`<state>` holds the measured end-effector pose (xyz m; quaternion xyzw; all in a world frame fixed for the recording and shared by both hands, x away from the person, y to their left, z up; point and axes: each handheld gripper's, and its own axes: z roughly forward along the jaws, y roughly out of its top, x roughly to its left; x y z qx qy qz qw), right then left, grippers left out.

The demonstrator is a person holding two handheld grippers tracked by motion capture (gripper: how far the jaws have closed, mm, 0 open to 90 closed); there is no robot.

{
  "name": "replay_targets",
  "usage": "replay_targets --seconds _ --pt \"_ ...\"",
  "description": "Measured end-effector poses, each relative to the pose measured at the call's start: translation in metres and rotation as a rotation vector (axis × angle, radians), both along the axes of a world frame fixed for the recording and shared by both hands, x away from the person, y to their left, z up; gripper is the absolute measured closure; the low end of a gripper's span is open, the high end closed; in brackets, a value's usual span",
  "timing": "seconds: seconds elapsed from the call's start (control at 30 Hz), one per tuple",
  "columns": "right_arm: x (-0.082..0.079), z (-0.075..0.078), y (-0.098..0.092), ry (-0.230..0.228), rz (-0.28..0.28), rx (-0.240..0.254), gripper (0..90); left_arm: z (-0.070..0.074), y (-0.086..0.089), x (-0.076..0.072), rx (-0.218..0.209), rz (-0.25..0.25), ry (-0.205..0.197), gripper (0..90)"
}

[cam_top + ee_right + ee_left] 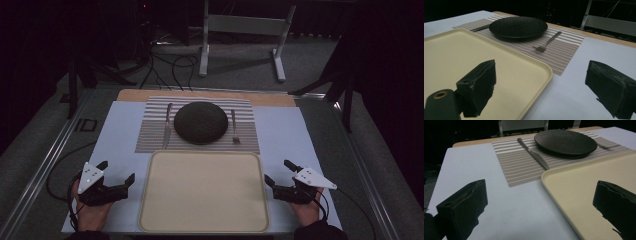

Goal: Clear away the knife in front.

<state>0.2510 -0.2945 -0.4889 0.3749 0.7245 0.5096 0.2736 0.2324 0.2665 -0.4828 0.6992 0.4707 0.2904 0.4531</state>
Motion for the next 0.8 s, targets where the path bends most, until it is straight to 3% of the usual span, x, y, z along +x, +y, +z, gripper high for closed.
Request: replay_targets --seconds 0.1,0.4,0.8 --pt "0.0 0.0 0.0 -0.005 0.0 0.0 9.7 0.0 -0.001 -0.002 0.011 0.002 -0.002 0.1" --pt "0.001 -0.001 0.002 -0.003 -0.007 0.001 9.6 0.002 0.001 -0.001 -0.026 0.025 0.016 0.1" --pt "0.002 -0.002 0.003 0.0 -0.011 -0.002 9.7 0.01 -0.014 0.017 0.008 0.027 0.044 0.1"
